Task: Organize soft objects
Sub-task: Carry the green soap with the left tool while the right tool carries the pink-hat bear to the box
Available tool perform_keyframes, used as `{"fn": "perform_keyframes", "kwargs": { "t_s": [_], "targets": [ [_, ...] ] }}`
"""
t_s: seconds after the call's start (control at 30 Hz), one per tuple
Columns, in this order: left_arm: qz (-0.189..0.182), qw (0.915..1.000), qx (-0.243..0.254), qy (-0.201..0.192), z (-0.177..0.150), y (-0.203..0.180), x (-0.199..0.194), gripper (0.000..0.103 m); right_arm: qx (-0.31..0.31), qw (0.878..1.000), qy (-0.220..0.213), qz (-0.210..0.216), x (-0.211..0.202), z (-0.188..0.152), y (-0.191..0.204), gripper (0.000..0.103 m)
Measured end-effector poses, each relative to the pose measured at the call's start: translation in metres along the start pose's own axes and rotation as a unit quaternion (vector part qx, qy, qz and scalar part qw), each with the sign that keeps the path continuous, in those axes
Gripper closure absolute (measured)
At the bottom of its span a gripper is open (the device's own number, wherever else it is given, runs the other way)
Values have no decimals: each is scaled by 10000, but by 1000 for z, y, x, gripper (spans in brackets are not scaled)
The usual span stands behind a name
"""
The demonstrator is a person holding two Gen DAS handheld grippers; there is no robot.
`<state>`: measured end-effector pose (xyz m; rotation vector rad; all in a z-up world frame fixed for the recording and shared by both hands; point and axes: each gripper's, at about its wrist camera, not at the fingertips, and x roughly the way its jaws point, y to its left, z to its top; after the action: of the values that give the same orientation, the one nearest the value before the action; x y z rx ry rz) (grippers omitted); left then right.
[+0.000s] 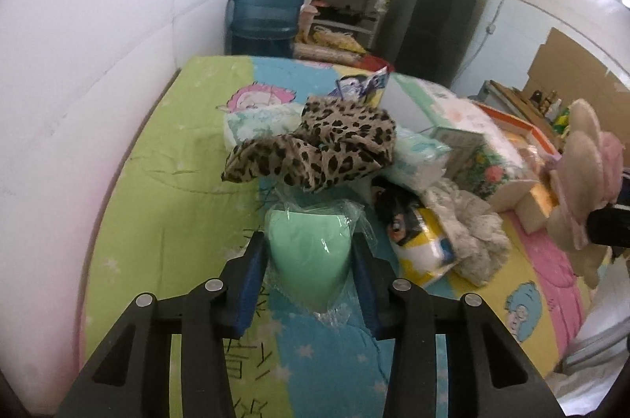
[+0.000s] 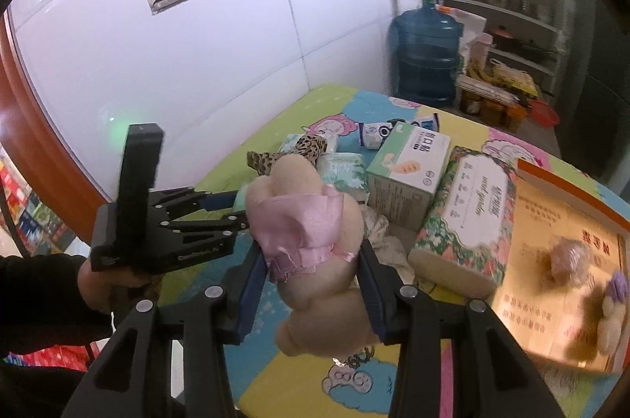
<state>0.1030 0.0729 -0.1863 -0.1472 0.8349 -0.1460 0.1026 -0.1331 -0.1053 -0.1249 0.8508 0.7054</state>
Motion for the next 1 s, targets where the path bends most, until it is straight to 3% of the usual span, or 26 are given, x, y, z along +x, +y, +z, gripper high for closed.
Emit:
{"fn": "perform_keyframes", "kwargs": {
  "t_s": [0.53, 1.0],
  "targets": [
    [-751, 9935, 722, -469, 26, -47, -71, 60, 853, 9930, -427, -691, -52, -27, -16, 57],
    [-1596, 9766, 1290, -646, 71, -153, -71, 60, 1421, 9736, -898, -1545, -119, -44, -69, 57]
  ]
}}
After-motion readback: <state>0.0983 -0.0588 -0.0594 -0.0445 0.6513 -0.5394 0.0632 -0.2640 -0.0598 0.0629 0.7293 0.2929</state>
